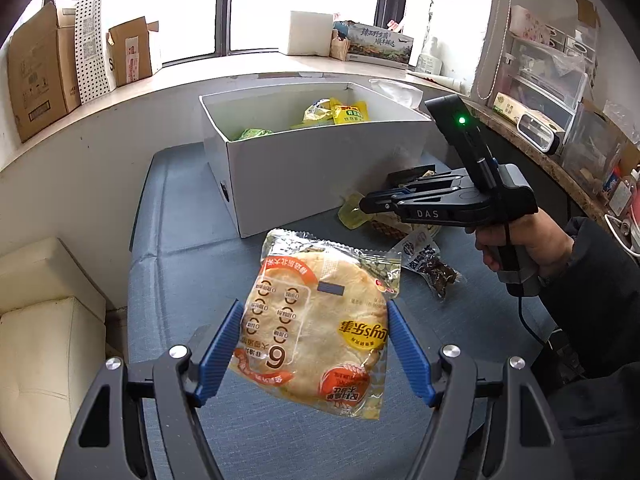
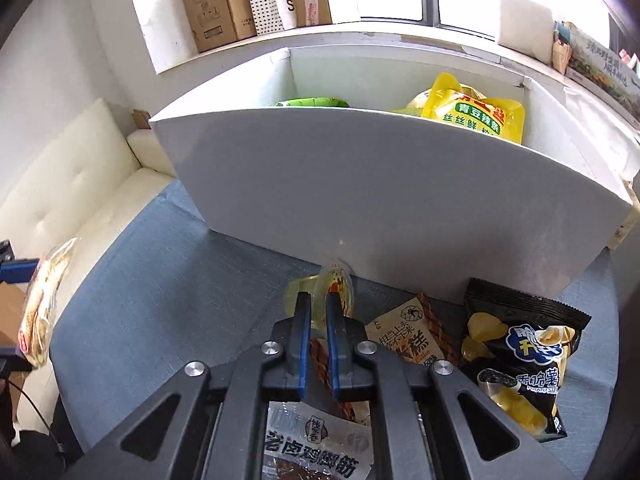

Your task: Organize snacks

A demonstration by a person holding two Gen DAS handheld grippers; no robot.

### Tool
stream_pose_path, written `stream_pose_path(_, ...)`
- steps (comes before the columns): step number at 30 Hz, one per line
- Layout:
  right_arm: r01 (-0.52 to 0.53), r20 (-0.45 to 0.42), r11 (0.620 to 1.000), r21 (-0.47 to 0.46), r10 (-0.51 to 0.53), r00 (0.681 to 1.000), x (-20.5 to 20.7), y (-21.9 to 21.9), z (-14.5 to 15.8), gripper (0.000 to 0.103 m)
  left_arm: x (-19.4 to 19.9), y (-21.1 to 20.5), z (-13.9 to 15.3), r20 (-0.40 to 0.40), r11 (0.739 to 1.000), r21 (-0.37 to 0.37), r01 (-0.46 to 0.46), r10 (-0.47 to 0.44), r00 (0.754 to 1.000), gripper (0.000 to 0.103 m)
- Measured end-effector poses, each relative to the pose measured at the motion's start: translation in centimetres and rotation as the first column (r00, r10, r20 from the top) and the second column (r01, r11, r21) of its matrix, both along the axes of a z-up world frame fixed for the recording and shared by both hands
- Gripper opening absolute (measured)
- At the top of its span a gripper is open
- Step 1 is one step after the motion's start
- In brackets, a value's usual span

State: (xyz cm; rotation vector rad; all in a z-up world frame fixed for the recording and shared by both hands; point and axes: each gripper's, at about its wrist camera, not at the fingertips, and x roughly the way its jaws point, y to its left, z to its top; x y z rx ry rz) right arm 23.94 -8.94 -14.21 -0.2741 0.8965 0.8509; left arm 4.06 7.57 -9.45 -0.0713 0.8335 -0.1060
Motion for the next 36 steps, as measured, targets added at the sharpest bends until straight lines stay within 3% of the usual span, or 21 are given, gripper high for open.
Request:
stream_pose_path(2,0.029,0.009,0.999,-0.017,-0.029,1.000,0.1,0.3,-0.1,0.045,0.0,0.1,-0.1,0.000,1.000,-0.002,0.002,-0.002,1.000,0.077)
stream_pose_path(3,0.043,0.007,0.999,-0.020,-0.043,0.999,0.3,0.4,-0.2,0.071,-0.1,0.0,0.0,-0.001,1.000,-0.002,0.003,-0.003,1.000,0.077)
stream_pose_path(4,0.046,-0.004,0.999,-0.005,-0.046,0.999,0.4,0.5,-0.2,0.078,-0.1,0.1,0.0,0.000,1.000,-0.002,0.004,-0.004,1.000,0.077)
stream_pose_path(6,0.033,-0.022,0.999,0.029,-0.032,0.999,0.4,0.8,-0.3,0.078,-0.1,0.2,-0.1,0.002,1.000,-0.007,0.006,-0.006,1.000,0.077)
stream_pose_path(11,0.004,-0.015,0.999,-0.045,-0.005,1.000,0.6,2.3,-1.7,0.073,0.1,0.2,-0.2,0.001,1.000,-0.010,0.011,-0.011,1.000,0.077)
stream_pose_path(12,0.002,-0.012,0.998,-0.055,-0.002,1.000,0.9,2.4,-2.1,0.051,0.1,0.2,-0.2,0.001,1.000,-0.012,0.012,-0.012,1.000,0.077)
stream_pose_path(13,0.004,-0.017,0.998,-0.067,-0.005,1.000,1.1,2.6,-2.3,0.043,0.2,0.2,-0.2,0.000,1.000,-0.013,0.013,-0.013,1.000,0.077)
stream_pose_path(16,0.006,-0.044,1.000,0.000,-0.006,0.999,1.3,2.0,-1.8,0.035,0.3,0.5,-0.1,0.005,1.000,-0.021,0.014,-0.014,1.000,0.077)
stream_pose_path(24,0.019,0.009,0.992,0.127,-0.020,1.000,-1.2,-1.9,2.8,0.034,2.2,0.3,2.9,0.055,0.999,-0.052,0.009,-0.006,0.998,0.077)
stream_pose_path(29,0.051,0.050,0.956,0.289,-0.069,0.996,-2.6,-5.4,8.0,0.034,4.7,-0.3,6.0,0.097,0.998,-0.058,-0.006,0.012,0.995,0.077)
stream_pose_path(32,0.102,0.055,0.923,0.370,-0.132,0.990,-1.7,-7.3,11.0,0.034,7.4,-0.9,7.5,0.112,0.998,-0.055,-0.024,0.030,0.993,0.077)
stream_pose_path(36,0.159,0.067,0.910,0.383,-0.199,0.978,1.1,-8.2,13.5,0.034,12.3,-1.2,9.2,0.122,0.996,-0.071,-0.056,0.064,0.990,0.077)
